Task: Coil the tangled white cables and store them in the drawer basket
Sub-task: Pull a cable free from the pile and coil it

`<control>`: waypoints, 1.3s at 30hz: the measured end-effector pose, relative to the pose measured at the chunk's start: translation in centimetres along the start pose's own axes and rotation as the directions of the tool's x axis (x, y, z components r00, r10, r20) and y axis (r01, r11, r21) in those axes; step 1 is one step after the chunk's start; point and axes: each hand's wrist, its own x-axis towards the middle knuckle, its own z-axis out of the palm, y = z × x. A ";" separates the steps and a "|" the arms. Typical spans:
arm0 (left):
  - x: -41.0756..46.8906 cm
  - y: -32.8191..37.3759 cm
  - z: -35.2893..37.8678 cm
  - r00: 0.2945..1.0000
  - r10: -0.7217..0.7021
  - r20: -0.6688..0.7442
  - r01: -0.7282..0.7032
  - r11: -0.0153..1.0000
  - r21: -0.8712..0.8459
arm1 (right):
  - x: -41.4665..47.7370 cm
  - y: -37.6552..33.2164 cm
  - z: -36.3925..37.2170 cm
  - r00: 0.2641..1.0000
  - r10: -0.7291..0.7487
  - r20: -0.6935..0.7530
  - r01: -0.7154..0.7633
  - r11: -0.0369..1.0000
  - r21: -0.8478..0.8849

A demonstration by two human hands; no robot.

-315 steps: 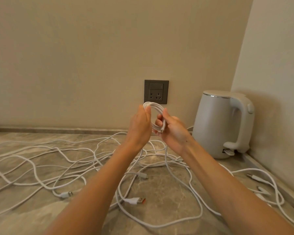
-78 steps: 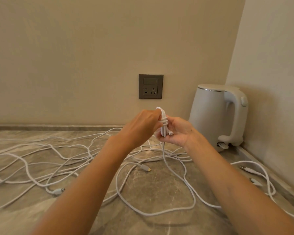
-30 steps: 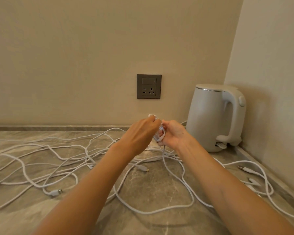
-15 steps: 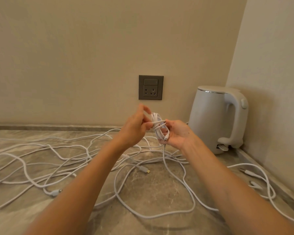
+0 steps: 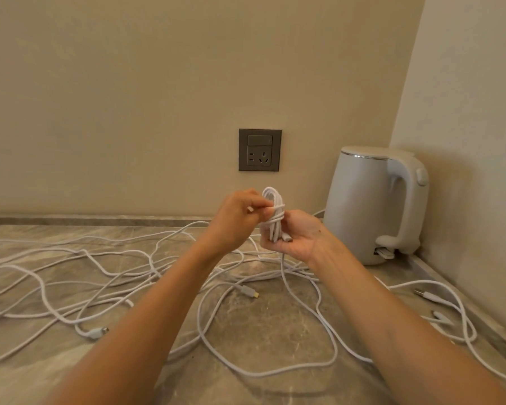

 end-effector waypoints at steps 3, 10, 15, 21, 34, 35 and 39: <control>0.0 0.3 0.1 0.998 0.052 -0.025 -0.051 0.998 0.033 | -0.3 0.1 0.4 0.999 0.004 0.044 -0.005 0.999 0.033; -0.3 0.3 0.3 0.986 0.166 0.012 -0.166 0.977 0.131 | -0.6 0.2 0.5 0.999 -0.022 0.050 0.023 1.000 -0.021; -0.3 0.5 0.0 0.976 0.170 0.132 -0.193 0.963 0.187 | -0.9 0.1 0.6 1.000 -0.014 0.027 0.016 0.998 -0.062; 0.1 0.6 -0.3 0.992 0.070 0.107 -0.088 0.981 0.174 | -0.7 0.5 0.2 0.996 0.009 0.092 0.007 0.985 -0.170; -0.7 -0.4 -0.4 0.983 0.061 0.174 -0.068 0.997 0.037 | -0.1 0.3 -1.0 0.988 0.092 0.125 -0.072 0.986 -0.151; -0.7 -0.4 -0.7 0.978 0.044 0.204 -0.045 0.999 0.000 | -0.1 0.2 -1.1 0.987 0.099 0.128 -0.079 0.984 -0.157; -0.8 -0.3 -1.2 0.982 0.012 0.189 -0.014 1.000 0.006 | -0.2 0.4 -1.0 0.979 0.130 0.156 -0.095 0.971 -0.217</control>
